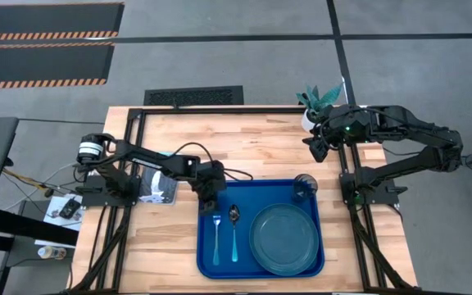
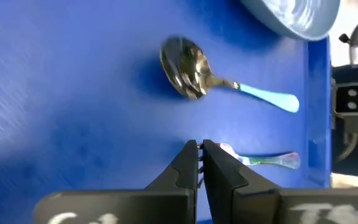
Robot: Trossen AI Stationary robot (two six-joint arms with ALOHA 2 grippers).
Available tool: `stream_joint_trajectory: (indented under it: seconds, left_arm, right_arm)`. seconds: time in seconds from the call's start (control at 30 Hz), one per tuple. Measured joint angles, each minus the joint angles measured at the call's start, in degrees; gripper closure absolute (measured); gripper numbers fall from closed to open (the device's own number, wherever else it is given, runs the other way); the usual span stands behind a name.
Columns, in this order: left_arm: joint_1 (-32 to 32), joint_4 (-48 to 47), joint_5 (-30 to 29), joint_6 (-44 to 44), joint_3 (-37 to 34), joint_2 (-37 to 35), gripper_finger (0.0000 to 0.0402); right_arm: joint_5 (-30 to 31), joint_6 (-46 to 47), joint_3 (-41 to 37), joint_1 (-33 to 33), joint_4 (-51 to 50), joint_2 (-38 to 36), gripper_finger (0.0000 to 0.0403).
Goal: Pick and place plate/cup/fork/spoon on tray
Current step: Put the blue fork beside the blue spoon on the blue tray
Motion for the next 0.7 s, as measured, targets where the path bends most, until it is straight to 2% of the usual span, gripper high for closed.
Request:
stream_joint_trajectory:
  seconds: [0.2,0.7]
  left_arm:
    - [0.0,-0.8,-2.5,1.7,0.1,0.0,0.0401]
    - [1.4,-1.0,-2.8,5.6,0.1,0.0,0.0395]
  right_arm:
    - [0.0,0.1,0.0,0.1,-0.1,0.0,0.0171]
    - [0.0,-0.1,0.0,0.0,-0.1,0.0,0.0171]
